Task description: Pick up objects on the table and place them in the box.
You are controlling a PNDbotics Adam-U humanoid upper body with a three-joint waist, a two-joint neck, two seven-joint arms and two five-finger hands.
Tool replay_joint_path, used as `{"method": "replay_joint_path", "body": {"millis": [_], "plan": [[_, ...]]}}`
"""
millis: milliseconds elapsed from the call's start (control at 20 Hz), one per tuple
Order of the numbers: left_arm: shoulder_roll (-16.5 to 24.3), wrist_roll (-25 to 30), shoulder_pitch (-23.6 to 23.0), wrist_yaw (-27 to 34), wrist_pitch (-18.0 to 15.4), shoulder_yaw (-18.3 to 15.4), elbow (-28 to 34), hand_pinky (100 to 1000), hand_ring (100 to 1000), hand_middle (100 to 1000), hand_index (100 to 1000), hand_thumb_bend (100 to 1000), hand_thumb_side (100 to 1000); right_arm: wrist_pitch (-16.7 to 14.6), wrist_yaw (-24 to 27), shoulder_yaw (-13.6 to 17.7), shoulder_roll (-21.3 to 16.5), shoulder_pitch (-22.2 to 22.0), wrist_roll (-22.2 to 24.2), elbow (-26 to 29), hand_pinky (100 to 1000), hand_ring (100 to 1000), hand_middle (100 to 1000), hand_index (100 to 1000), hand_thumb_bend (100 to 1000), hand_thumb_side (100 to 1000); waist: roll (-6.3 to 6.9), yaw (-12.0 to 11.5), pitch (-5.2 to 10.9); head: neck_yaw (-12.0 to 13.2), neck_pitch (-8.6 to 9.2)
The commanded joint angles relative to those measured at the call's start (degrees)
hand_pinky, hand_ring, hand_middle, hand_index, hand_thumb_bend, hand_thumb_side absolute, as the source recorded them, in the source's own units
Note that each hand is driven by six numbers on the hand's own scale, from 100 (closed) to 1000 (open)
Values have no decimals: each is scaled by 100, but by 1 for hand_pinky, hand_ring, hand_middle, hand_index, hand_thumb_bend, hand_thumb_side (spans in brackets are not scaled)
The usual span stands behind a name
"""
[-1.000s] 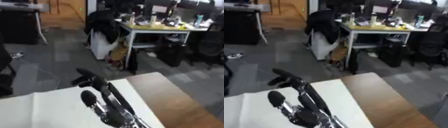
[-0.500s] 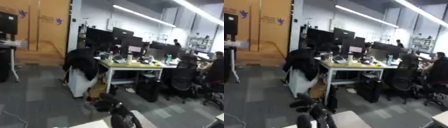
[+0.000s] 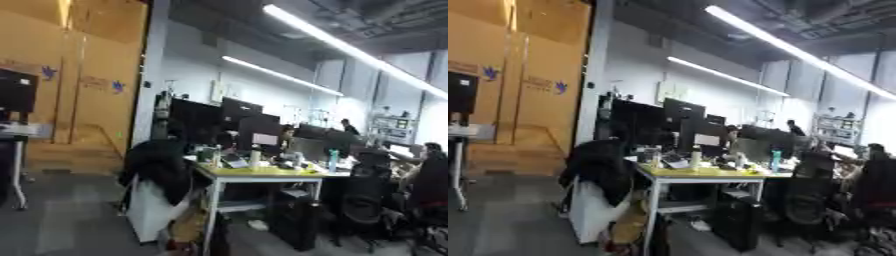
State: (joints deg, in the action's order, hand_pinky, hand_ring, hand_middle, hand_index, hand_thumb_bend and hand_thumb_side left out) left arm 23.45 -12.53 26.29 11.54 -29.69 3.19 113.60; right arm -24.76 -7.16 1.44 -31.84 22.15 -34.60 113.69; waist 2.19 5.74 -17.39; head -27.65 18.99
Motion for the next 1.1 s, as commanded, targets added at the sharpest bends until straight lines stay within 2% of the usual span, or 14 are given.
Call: {"method": "replay_joint_path", "body": {"millis": [50, 200, 450, 600, 1100], "plan": [[57, -32, -9, -127, 31, -49, 100, 597, 571, 711, 867, 626, 1000, -719, -232, 184, 126, -30, -476, 90, 638, 821, 701, 872, 100, 958, -49, 51, 140, 226, 139], [120, -20, -76, -192, 52, -16, 100, 595, 567, 710, 866, 629, 1000, -1219, -410, 361, 244, -129, -859, 90, 625, 805, 718, 851, 100, 947, -53, 173, 244, 513, 130], [294, -3, -363, -281, 3, -27, 100, 594, 565, 710, 866, 633, 1000, -1433, -437, 368, 268, -328, -1201, 90, 601, 787, 711, 839, 100, 937, 1, 315, 489, 1054, 100], [355, -9, -390, -349, 1, -29, 100, 599, 569, 712, 866, 632, 1000, -1536, -471, 376, 281, -381, -1253, 90, 596, 780, 716, 838, 100, 930, -38, 284, 530, 1099, 124], [435, -9, -310, -308, -31, 12, 100, 605, 577, 716, 865, 629, 1000, -1641, -583, 354, 298, -510, -1480, 90, 579, 763, 712, 829, 100, 908, -161, 161, 603, 1019, 82]]}}
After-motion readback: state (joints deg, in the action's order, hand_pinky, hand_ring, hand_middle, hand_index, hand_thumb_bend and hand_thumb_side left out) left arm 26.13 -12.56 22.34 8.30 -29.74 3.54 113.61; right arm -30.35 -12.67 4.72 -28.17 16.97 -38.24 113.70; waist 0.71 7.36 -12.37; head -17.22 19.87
